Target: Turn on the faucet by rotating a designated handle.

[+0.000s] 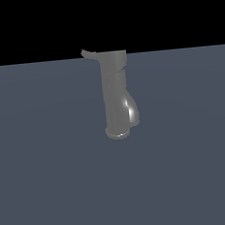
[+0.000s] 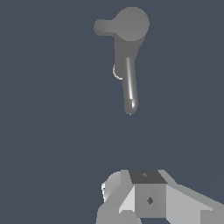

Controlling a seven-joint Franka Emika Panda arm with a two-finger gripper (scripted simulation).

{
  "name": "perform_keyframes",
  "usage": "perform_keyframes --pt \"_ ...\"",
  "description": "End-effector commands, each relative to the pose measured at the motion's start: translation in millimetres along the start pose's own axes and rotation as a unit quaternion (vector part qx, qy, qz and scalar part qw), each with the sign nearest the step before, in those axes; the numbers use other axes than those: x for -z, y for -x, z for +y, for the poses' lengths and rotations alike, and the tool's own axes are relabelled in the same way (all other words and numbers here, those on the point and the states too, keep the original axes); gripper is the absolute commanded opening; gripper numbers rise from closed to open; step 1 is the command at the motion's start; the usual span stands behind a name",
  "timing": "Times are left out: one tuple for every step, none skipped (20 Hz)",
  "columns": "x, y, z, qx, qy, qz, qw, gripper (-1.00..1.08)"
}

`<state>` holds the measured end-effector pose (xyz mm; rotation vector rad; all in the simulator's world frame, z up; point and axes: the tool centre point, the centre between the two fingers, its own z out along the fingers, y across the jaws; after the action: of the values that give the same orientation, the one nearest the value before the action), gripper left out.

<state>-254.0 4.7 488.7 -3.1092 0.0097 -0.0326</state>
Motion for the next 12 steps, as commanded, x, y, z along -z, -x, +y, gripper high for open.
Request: perform_keyframes --pt "0.0 0.0 0.0 0.0 0.0 0.0 1.0 -1.0" --pt "-0.1 -0.2 0.3 0.0 0.0 0.0 1.0 -1.0" --pt "-0.2 -0.6 1.2 -0.001 0.001 0.0 1.0 -1.0" --pt "-0.5 -1.4 2.6 -0.003 0.003 -0.001 1.0 -1.0" --pt "-0.9 -2.4 4.7 -0.006 0.005 -0.002 1.0 -1.0" --pt "-1.3 -3.7 7.3 -0.009 0.008 -0.003 0.9999 -1.0" --pt "-1.8 -4.8 10.0 -0.011 0.011 -0.003 0.9999 -1.0" --pt "-2.2 -5.7 12.2 -0.014 0.014 -0.004 0.9998 -1.0" --pt "-2.4 -6.2 13.8 -0.015 0.015 -0.005 0.9998 -1.0" --pt "-2.6 -6.4 14.8 -0.015 0.017 -0.005 0.9997 -1.0" --pt "-2.6 -6.3 15.2 -0.015 0.017 -0.005 0.9997 -1.0" --pt "-2.6 -6.1 15.0 -0.015 0.017 -0.005 0.9997 -1.0"
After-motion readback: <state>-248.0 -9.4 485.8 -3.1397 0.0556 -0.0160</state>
